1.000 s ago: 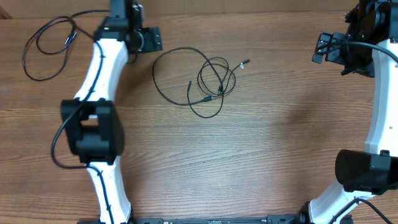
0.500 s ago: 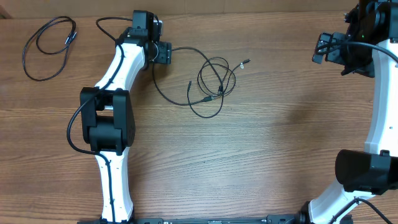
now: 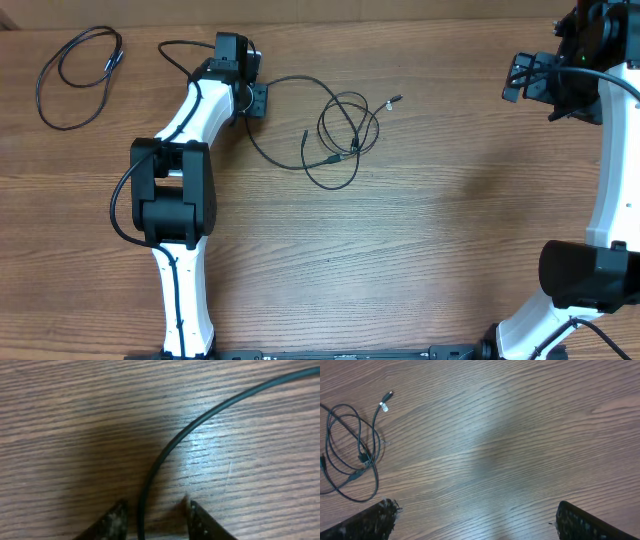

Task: Untangle cables
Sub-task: 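Release the cable and retract the left gripper to the upper left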

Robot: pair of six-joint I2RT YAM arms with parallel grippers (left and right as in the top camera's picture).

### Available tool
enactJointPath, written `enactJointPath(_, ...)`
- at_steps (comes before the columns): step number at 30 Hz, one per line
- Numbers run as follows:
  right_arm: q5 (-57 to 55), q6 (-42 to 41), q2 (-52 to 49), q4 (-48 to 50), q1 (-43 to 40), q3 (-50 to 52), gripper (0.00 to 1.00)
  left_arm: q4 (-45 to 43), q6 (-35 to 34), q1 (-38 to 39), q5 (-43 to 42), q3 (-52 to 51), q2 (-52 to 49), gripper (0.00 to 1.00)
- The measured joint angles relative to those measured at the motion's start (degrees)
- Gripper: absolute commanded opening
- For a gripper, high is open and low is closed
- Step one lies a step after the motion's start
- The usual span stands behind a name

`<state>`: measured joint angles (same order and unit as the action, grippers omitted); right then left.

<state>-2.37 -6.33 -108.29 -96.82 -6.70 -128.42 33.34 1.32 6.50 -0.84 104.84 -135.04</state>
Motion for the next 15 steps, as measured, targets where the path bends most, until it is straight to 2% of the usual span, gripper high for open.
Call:
enactJointPath(9, 0.0, 0.0, 0.0, 0.0, 0.0, 0.0, 1.00, 1.6, -0.9, 0.0, 0.0, 0.0, 0.3, 0.04)
enactJointPath(11, 0.0, 0.0, 0.0, 0.0, 0.0, 0.0, 1.00, 5.6, -2.2, 0.0, 0.0, 0.0, 1.1, 0.04)
enactJointPath(15, 0.0, 0.0, 0.0, 0.0, 0.0, 0.0, 1.00, 14.0, -9.2, 0.0, -0.2, 0.0, 6.1, 0.04)
